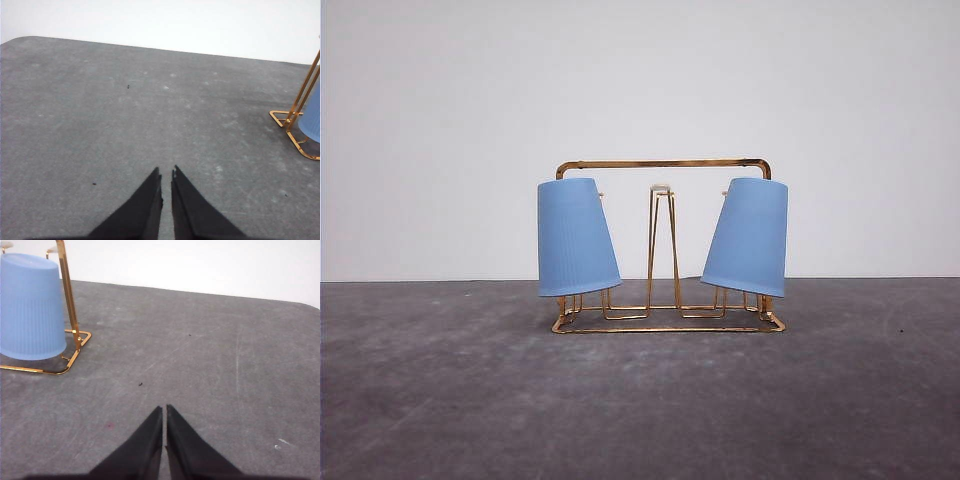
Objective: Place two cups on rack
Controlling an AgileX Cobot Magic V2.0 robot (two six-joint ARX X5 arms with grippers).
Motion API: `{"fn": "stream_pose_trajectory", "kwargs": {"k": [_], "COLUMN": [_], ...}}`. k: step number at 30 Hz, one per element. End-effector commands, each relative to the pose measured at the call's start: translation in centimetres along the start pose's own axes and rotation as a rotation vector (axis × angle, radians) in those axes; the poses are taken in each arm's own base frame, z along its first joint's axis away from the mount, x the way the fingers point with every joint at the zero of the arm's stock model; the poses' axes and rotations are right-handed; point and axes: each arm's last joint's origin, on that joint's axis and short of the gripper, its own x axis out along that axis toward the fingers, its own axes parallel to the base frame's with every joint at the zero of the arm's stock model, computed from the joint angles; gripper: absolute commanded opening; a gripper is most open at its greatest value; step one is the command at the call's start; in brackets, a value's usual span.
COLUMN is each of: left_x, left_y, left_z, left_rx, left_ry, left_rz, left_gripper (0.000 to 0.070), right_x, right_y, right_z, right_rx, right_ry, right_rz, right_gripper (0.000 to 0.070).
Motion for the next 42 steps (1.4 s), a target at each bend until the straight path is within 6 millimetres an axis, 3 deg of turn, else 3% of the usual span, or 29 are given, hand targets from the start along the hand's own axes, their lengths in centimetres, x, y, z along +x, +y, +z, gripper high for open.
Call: {"fn": "stream_pose_trajectory", "kwargs": {"k": [1, 42], "left_x": [0.15, 0.15], "left_y": [0.06, 0.06], "left_z": [-0.34, -0.34], "left_rx": [-0.007, -0.007], "left_ry": [-0.001, -0.001], "left_rz": [0.004, 0.004], "left_gripper": [0.0015, 0.0015], "right_x": [0.04, 0.04], "right_y": [-0.01, -0.01], "right_z": [-0.01, -0.01], "right_rx": [-0.005, -0.005], "right_ry": [-0.008, -0.008], "right_rz": [-0.002, -0.002], "right_gripper": [0.0011, 0.0011]}}
